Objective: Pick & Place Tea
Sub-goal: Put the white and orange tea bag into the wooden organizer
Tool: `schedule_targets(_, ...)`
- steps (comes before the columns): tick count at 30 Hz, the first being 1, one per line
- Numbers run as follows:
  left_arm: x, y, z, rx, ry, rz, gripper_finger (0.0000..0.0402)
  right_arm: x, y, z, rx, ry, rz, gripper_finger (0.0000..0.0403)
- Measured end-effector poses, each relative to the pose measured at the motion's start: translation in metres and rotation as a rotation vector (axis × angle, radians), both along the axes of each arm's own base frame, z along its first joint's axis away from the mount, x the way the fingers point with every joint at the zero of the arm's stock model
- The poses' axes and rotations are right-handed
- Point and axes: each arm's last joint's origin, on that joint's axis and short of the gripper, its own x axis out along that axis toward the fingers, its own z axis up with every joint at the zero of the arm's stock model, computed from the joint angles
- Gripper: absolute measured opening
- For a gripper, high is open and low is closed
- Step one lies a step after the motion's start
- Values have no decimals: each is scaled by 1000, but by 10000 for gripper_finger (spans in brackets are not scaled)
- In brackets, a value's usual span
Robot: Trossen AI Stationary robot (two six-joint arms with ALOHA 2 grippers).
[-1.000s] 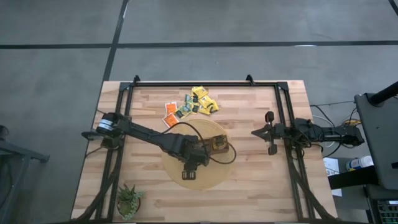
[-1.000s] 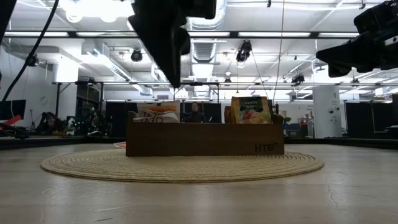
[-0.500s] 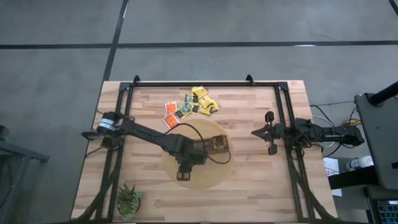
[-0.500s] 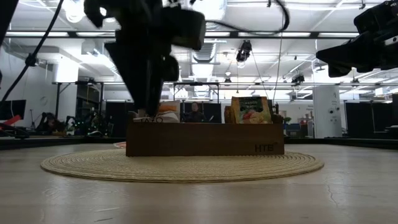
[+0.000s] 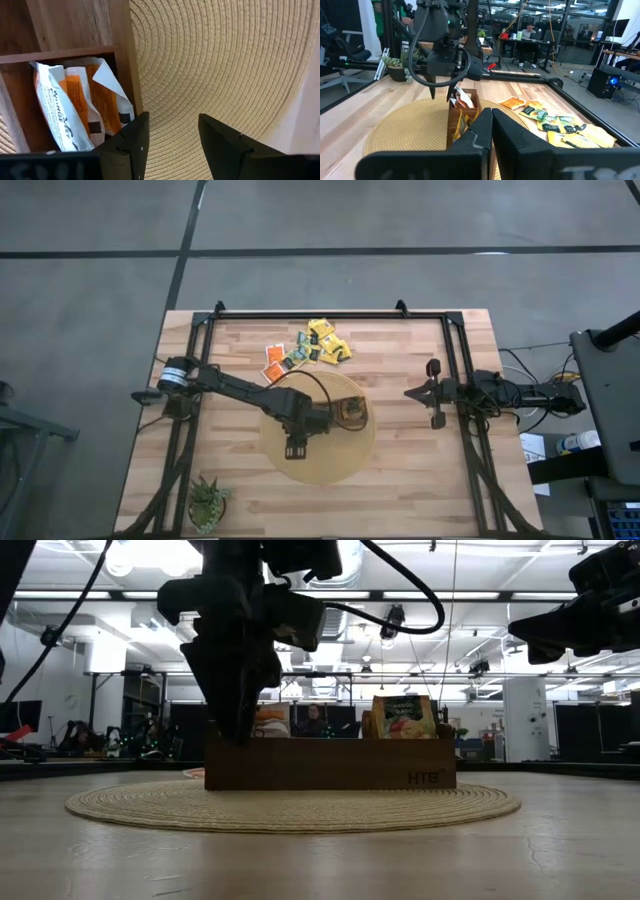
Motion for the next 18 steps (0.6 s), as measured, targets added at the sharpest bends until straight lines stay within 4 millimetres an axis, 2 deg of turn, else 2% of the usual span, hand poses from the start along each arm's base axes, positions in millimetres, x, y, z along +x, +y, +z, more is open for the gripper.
schedule_targets(11, -1, 2, 3, 16, 22, 2, 165, 0, 0, 0, 0, 0, 0, 9)
schedule_targets(18, -7, 9, 7, 114, 82, 22, 165, 0, 0, 0, 0, 0, 0, 9)
